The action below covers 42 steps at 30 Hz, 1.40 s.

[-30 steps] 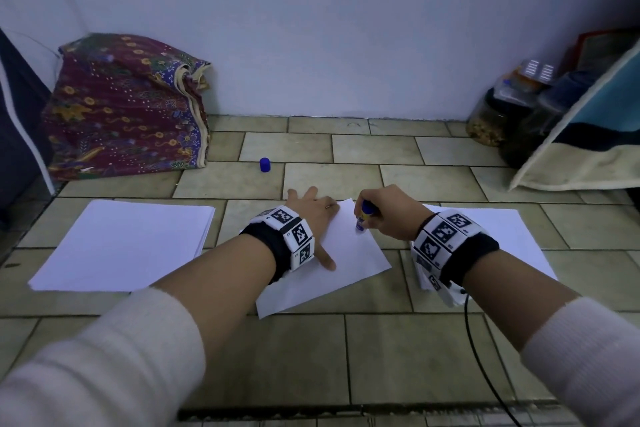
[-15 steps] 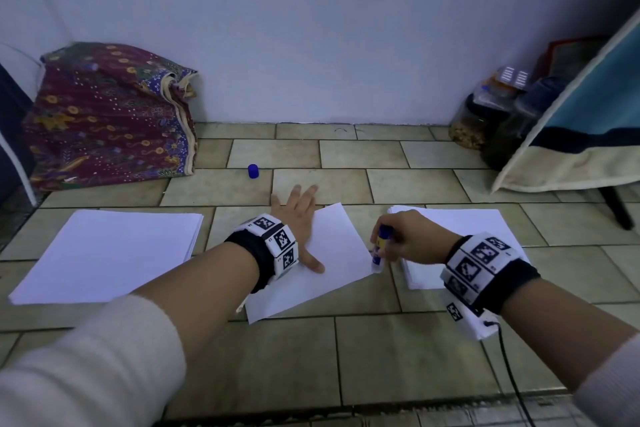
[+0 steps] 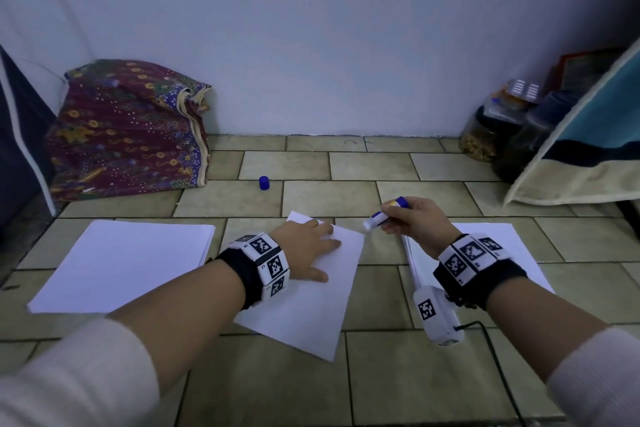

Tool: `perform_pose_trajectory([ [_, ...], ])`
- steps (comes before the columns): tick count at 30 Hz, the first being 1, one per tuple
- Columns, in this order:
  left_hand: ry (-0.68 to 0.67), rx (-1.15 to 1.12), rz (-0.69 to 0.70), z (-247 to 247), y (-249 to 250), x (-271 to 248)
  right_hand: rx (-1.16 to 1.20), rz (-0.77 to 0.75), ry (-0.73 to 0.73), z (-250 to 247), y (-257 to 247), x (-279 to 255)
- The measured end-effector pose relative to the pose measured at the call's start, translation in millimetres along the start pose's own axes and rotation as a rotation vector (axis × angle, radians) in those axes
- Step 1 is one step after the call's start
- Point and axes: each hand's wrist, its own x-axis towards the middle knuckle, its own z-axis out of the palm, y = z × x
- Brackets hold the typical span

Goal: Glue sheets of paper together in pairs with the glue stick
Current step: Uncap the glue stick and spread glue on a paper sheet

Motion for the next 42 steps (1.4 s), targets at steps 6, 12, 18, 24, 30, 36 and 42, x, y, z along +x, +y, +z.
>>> perform_pose_trajectory([
  [6,-0.092,-0.175,-0.199,13.0,-4.6,5.3,-0.16,-0.046,0.096,27.4,10.9,23.7],
  [12,-0.031,-0.16,-0.317,8.4,-6.0,13.3,-0.482,-0.168,0.163,56.9,6.7,38.5],
  [18,-0.045,-0.378,-0.355,23.1,-8.7,14.7,-0.684,-0.287,0.099,82.6,2.4,50.4],
  [24,-0.111,-0.345,-0.355,22.3,-12.2,19.5,-0.864,-0.285,0.002,91.6,2.8,58.2],
  [30,-0.103,-0.333,-0.362,17.5,-8.9,17.2,-1.161,-0.318,-0.222,84.6,-4.6,46.5],
  [36,-0.101,-0.305,-0.381,16.6,-6.0,14.6,-1.177,-0.311,-0.331,66.3,0.0,12.8],
  [42,-0.079,-0.318,-0.384,18.5,-6.0,13.4,-1.176,-0.303,-0.45,44.4,2.4,-22.8],
])
